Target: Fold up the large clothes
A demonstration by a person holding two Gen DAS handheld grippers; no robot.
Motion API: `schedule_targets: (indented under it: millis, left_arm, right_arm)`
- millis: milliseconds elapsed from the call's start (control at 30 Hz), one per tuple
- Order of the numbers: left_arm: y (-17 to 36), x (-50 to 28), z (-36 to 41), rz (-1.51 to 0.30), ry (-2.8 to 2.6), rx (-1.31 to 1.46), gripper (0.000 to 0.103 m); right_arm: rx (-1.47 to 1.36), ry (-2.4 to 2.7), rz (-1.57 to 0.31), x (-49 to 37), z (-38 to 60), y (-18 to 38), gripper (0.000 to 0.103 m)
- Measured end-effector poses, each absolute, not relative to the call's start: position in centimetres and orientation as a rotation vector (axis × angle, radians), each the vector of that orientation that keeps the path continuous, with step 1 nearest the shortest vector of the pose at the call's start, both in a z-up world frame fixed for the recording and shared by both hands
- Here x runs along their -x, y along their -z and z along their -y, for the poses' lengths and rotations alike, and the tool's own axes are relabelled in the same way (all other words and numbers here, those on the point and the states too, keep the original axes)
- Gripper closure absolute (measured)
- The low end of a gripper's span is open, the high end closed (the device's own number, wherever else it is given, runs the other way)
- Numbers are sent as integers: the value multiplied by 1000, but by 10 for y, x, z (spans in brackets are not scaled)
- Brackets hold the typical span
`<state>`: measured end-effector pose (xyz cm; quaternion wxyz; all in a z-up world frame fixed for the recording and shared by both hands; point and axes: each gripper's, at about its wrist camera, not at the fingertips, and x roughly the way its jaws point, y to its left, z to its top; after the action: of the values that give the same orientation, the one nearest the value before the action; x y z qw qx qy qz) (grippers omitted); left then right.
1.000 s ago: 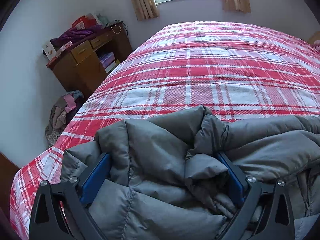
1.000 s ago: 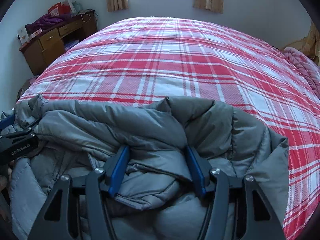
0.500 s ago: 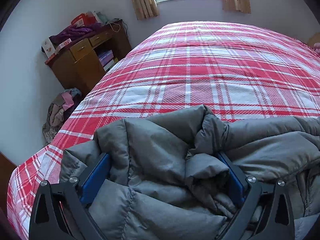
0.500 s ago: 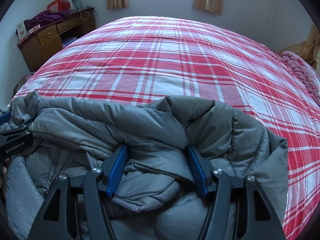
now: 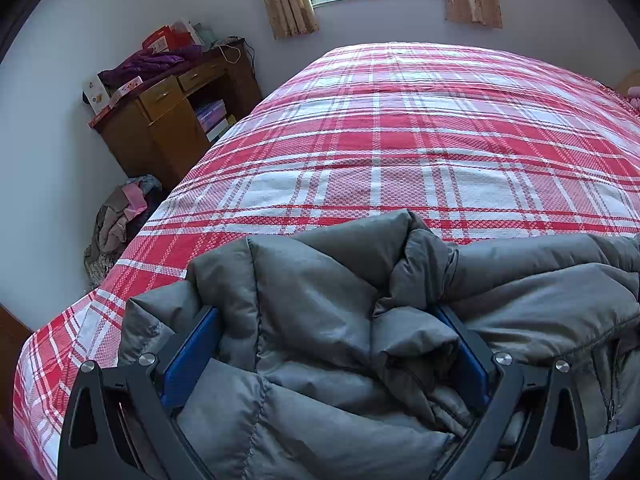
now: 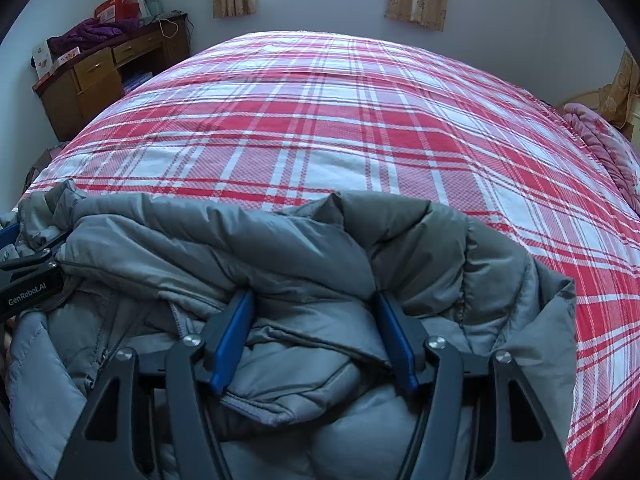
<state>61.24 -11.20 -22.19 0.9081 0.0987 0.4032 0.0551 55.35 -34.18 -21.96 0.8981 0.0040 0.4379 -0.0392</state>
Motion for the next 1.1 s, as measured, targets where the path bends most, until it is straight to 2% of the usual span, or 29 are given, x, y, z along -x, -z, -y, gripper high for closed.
schedule_targets:
  millis: [433,567,633,700,767,1100]
  left_arm:
    - [223,-614,117,-822,-131,-240,1]
    - [188,-604,109,-804,-113,-251,1]
    - [153,-575,93,-753,-65,-222,1]
    - [133,-541,78,-747,-29,-221,1]
    - [126,-500,60,-735,-5,-230,1]
    - [200,-309,-16,-922,-11,-242,1]
  right_arm:
    - [5,85,-913,-555,340,220,37]
    - [-28,43,-944,-556,349,212,36]
    - [-63,61,-913,-538,362,195,31]
    - [-86,48,-875,-504,374,176,21]
    - [-85,27,-870,-463,385,167,19]
    - [-164,81,-975,-252,422,208,19]
